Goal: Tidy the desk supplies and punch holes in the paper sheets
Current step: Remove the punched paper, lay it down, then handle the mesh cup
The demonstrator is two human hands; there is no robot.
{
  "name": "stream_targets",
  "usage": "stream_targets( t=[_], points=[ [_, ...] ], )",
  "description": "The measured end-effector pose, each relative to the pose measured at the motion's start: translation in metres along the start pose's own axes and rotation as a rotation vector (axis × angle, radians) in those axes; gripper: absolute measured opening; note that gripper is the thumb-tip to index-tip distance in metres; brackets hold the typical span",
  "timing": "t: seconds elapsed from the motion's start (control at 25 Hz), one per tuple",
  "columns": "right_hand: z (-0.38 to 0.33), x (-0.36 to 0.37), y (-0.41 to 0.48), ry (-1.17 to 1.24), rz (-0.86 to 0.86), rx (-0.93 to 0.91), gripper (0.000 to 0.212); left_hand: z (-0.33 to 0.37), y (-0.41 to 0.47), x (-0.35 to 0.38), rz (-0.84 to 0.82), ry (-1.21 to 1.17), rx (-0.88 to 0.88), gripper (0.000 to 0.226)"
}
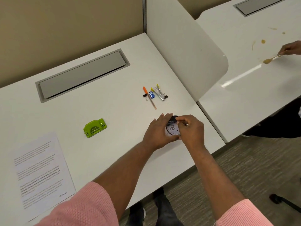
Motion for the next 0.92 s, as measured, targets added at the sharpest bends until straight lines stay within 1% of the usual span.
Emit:
stream_targets(
  t=[0.08, 0.2, 0.36, 0.52, 0.64, 0.72, 0.84, 0.92],
  points=[
    [-0.001, -0.001, 0.000, -0.039, 0.008, -0.022, 0.017, 0.000, -0.001, 0.000, -0.002, 0.011, -0.004, 0.100],
    [-0.004, -0.003, -0.005, -0.100, 0.036, -0.116, 0.023, 0.003, -0.003, -0.002, -0.014, 0.025, -0.006, 0.102],
    [-0.013, -0.003, -0.014, -0.077, 0.061, -0.136, 0.017, 0.004, -0.013, -0.013, 0.007, 0.037, -0.010, 0.109],
    [-0.031, 0.011, -0.035, -0.058, 0.061, -0.309, 0.019, -0.021, -0.052, -0.031, 0.071, 0.081, -0.049, 0.112],
    [-0.043, 0.039, -0.058, -0.009, -0.013, -0.375, 0.021, -0.050, -0.094, -0.048, 0.162, 0.074, -0.120, 0.110],
    [-0.048, 0.063, -0.075, 0.014, -0.091, -0.395, 0.022, -0.070, -0.123, -0.056, 0.247, 0.057, -0.171, 0.104],
    [-0.049, 0.098, -0.101, 0.006, -0.223, -0.404, 0.021, -0.100, -0.168, -0.069, 0.425, 0.073, -0.247, 0.089],
    [-0.046, 0.120, -0.115, -0.036, -0.302, -0.396, 0.019, -0.117, -0.193, -0.077, 0.540, 0.161, -0.290, 0.074]
  ],
)
Point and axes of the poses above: each hand's wrist, its own y-axis towards the middle knuckle, its own x-axis out of the palm, z = x × y, the point moved 1 cm from there along y, towards the middle knuckle, and after that the axes turned 14 degrees about -y, right-handed, at the moved point
